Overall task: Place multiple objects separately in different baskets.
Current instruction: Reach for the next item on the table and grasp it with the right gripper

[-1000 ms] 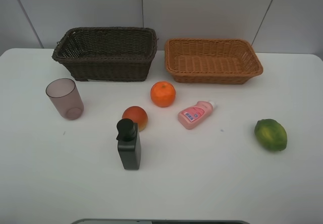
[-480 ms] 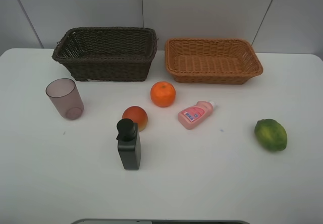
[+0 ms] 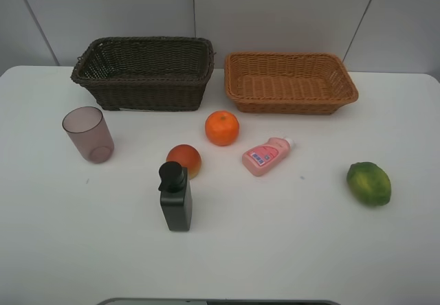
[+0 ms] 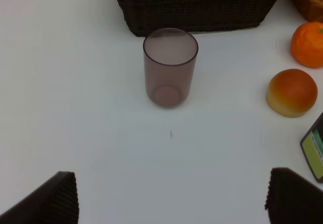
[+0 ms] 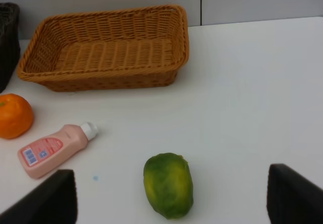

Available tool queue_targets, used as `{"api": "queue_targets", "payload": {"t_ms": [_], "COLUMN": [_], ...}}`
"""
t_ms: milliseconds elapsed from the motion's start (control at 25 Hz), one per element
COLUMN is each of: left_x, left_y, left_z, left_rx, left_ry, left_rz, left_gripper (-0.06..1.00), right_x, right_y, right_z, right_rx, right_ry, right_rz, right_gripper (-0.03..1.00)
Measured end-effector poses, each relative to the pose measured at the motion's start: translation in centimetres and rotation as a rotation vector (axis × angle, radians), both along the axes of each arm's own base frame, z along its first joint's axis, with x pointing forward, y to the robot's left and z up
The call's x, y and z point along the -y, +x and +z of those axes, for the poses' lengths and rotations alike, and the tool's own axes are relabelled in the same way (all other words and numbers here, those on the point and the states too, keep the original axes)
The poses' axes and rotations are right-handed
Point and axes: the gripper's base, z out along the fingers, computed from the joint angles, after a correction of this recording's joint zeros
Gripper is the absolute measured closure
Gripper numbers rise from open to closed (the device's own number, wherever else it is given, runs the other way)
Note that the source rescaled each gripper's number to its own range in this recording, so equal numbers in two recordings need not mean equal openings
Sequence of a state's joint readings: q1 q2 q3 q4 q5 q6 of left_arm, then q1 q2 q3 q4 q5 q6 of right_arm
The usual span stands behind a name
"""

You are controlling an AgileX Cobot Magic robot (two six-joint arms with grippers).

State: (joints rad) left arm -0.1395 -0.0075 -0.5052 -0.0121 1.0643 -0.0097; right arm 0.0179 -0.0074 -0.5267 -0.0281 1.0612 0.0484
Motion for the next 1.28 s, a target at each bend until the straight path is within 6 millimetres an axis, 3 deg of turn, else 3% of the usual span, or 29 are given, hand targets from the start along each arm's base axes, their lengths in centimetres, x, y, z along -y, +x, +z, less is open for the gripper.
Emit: {"api": "queue_targets", "payload": {"t_ms": [1280], "left_x": [0.00], "left_y": [0.00], "left_z": [0.00], "left_rx": [0.000], "left_ry": [0.000], "left_rz": [0.000], "left_gripper": [-0.01], "right_x": [0.02], "right_y": [0.04], "right_z": [0.00], "right_rx": [-0.002], "right_ry": [-0.002], "right_rz": [-0.001], "right_gripper": [0.34]}}
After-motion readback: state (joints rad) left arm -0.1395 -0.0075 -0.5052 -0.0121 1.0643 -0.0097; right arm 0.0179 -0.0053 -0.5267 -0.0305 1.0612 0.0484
